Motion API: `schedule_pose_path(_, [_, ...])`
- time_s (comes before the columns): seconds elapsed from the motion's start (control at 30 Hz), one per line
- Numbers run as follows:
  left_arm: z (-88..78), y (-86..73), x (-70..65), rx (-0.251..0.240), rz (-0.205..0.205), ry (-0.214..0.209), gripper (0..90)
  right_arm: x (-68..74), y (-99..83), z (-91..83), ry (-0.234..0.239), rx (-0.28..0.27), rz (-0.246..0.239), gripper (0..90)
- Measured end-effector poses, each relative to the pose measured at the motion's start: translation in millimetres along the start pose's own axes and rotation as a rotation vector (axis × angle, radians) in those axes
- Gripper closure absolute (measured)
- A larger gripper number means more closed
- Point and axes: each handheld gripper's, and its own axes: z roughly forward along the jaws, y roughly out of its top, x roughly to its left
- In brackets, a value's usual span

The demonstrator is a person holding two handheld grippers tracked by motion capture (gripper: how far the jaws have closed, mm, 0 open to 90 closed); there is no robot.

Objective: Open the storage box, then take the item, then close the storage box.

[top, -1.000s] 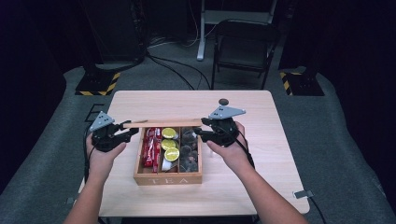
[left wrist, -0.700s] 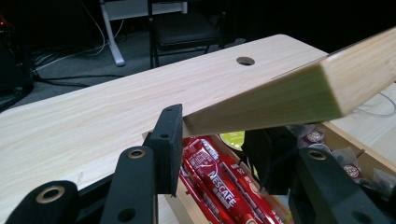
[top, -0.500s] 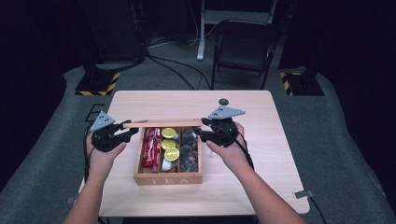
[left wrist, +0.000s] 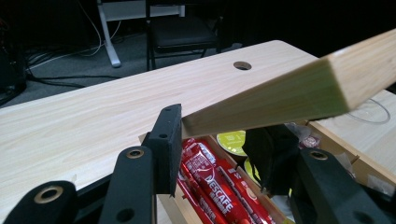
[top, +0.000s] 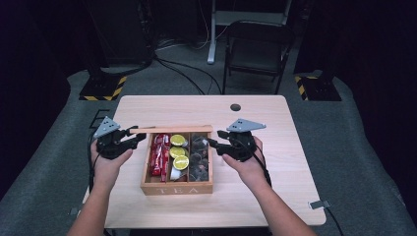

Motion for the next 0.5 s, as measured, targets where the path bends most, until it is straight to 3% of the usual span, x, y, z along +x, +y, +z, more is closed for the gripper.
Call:
schedule_pose_path(0.43, [-0.6, -1.2, -1.5, 0.004, 0.006, 0.006, 56.7, 7.3, -18.3, 4.8, 0.000, 0.024, -0.003, 52.8])
schedule_pose_path(0.5, [-0.7, -1.5, -1.2, 0.004, 0.007, 0.003, 56.6, 8.5, -21.3, 8.0, -0.001, 0.034, -0.025, 52.9])
